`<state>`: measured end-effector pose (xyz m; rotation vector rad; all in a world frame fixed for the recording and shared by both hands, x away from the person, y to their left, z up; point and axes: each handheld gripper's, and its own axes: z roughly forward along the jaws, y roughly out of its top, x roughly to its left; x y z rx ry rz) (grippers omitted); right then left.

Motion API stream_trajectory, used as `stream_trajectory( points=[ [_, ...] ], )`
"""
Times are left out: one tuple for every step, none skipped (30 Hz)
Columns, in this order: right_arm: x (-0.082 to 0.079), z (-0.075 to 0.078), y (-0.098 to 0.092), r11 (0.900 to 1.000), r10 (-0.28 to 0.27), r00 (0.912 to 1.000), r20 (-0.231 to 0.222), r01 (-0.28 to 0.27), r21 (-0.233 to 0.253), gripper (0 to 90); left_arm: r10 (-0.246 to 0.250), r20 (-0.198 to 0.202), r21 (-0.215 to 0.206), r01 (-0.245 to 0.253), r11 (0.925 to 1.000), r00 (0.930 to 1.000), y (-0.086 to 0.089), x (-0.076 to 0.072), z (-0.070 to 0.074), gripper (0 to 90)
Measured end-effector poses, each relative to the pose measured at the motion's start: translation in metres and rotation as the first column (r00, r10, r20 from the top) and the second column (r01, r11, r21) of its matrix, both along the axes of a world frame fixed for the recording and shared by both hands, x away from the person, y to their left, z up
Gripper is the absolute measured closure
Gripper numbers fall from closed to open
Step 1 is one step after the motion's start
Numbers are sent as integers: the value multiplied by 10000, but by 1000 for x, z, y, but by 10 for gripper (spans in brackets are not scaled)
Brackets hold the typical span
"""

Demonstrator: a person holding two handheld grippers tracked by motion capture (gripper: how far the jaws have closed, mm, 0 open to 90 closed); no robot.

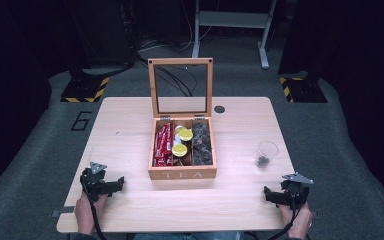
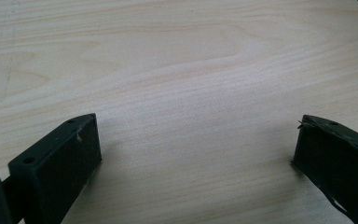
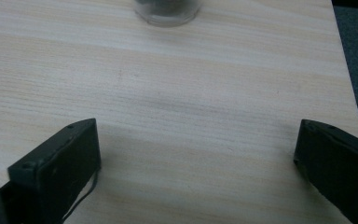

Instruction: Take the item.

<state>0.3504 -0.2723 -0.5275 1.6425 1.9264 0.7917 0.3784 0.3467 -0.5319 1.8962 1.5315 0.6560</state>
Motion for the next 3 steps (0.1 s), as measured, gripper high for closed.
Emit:
stream_trajectory(
  points=[
    [0,0,0,10000,-22,10000,-24,22,30,0,2,0,0,-2,10000,10000,0,0,0,3],
    [0,0,0,10000,-8,10000,-4,8,30,0,2,-1,-1,-2,10000,10000,0,0,0,3],
    [0,-1,0,10000,19,10000,13,-19,36,0,2,-1,-1,-2,10000,10000,0,0,0,3]
  ],
)
